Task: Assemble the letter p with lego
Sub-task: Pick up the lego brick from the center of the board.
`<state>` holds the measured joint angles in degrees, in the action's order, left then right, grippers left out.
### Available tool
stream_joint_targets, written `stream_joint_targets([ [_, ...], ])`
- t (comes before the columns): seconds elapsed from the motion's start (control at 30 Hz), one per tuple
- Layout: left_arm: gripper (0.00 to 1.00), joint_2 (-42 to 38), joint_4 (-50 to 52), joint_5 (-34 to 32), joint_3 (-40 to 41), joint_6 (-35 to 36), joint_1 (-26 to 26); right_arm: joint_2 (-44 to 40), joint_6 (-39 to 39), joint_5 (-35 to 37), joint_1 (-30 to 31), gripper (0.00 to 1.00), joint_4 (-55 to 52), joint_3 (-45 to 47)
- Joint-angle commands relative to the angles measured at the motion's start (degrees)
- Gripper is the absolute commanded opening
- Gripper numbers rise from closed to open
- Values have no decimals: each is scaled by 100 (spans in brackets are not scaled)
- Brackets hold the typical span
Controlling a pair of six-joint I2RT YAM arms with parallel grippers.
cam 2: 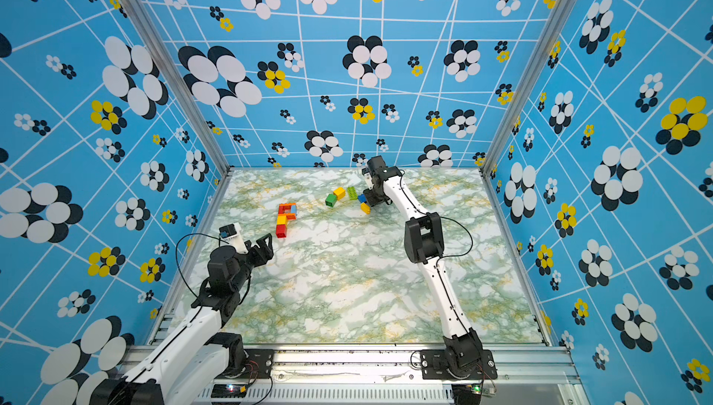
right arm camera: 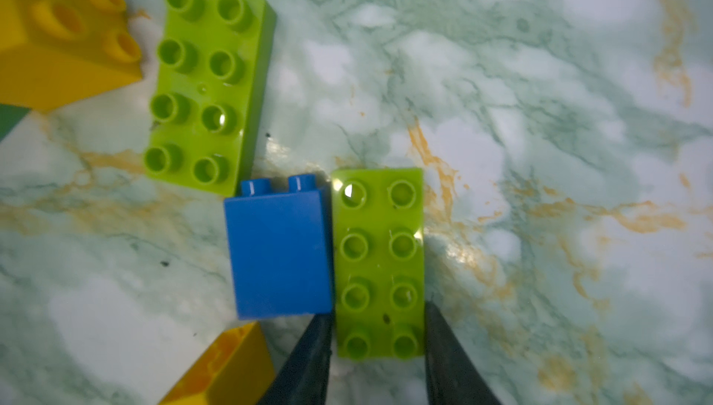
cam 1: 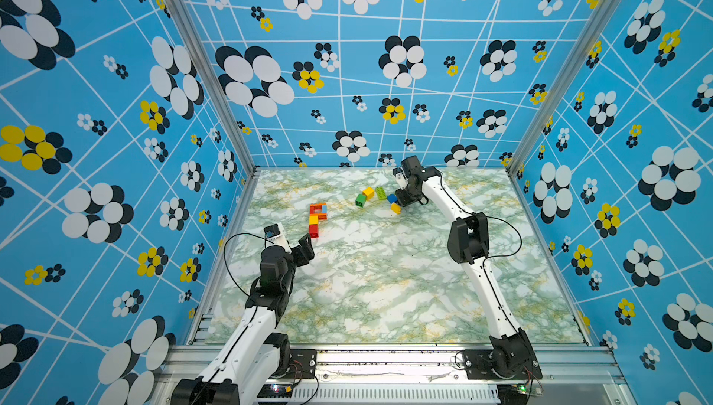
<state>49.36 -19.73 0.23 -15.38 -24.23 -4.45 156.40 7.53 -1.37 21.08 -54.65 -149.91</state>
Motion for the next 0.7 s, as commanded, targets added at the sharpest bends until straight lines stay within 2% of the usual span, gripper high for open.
stream_joint_targets([
  [0.0, 81, -42, -91, 20, 26, 38, 58, 192, -28, 163, 40, 32, -255, 9],
  [0.1, 83, 38, -71, 34, -27, 31, 58, -280, -212, 241, -30, 24, -60, 476],
  [0.17, 82, 257, 56, 113, -177, 19, 67, -852, -411, 255, -110, 22, 394, 1293],
  [0.43, 82, 713, -110, 500, -210, -63, 67, -3112, -592, 513, -148, 22, 1799, 4946],
  [0.53, 82, 801, -119, 566, -218, -73, 67, -4008, -606, 372, -99, 22, 2229, 6377],
  [0.67, 82, 1083, -233, 644, -278, -71, 64, -4799, -405, 450, 349, 22, 2448, 7521],
])
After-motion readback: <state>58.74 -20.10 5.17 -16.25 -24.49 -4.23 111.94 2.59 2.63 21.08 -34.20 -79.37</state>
